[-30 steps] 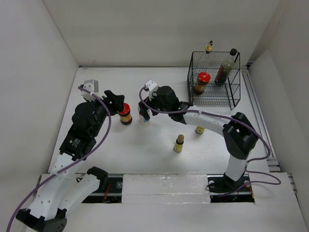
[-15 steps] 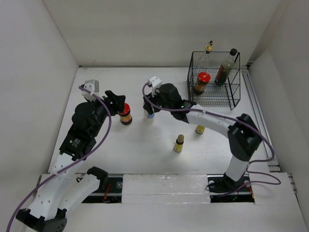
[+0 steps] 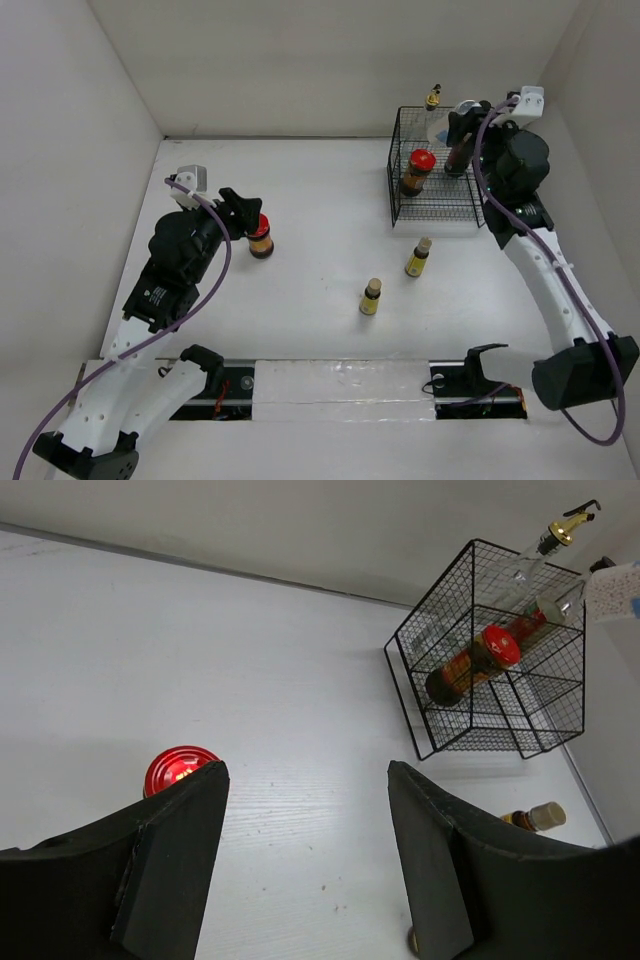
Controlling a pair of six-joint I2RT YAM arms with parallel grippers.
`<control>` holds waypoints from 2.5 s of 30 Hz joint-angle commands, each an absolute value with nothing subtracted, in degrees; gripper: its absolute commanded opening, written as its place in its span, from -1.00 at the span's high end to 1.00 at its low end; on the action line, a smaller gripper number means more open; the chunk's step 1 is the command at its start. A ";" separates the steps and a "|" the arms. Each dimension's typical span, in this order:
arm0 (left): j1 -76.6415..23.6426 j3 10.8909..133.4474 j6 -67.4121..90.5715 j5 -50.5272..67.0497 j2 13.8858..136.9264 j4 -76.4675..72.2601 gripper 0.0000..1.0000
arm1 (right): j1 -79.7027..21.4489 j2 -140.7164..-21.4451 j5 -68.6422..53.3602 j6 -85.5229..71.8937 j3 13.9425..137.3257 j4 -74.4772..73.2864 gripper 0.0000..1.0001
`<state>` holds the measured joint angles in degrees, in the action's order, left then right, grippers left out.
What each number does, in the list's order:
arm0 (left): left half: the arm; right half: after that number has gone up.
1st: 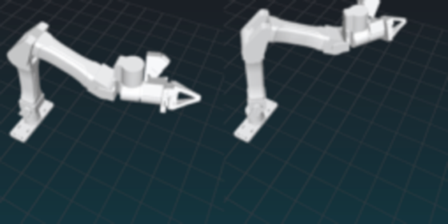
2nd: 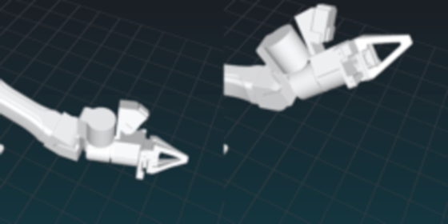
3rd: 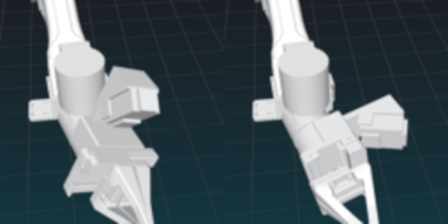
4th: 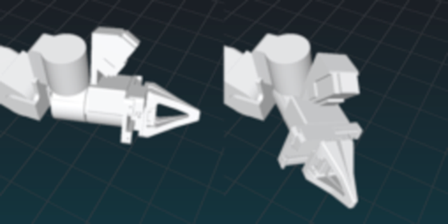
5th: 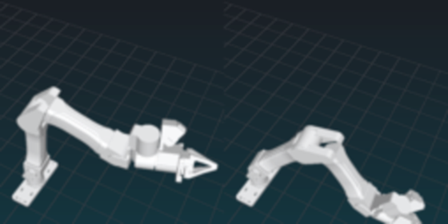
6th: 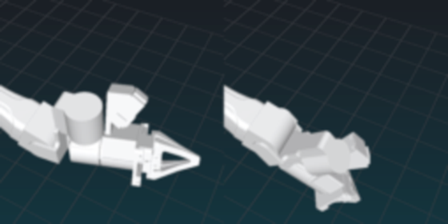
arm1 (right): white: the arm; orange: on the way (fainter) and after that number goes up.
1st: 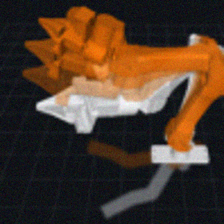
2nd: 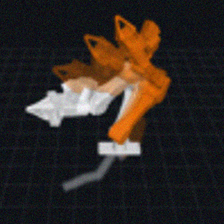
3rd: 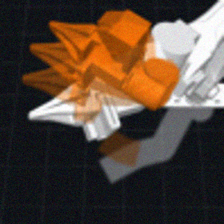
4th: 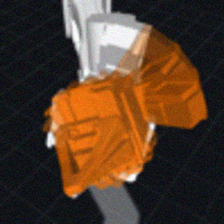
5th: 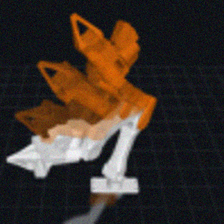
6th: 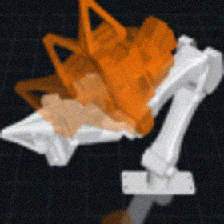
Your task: Organize the condiment bottles
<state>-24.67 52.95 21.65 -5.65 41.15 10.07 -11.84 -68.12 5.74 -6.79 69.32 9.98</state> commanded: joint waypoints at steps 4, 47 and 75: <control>-24.79 53.09 21.18 -4.22 41.04 7.39 -0.21 | -4.40 -75.66 0.80 -10.20 72.41 11.61 0.27; -24.79 53.09 21.18 -3.78 42.54 7.38 -0.21 | -3.43 -93.88 9.05 -7.65 80.60 4.22 -0.79; -24.79 54.14 26.89 -20.82 38.85 11.95 -0.23 | -49.83 -110.12 -16.80 0.35 83.49 10.55 -0.98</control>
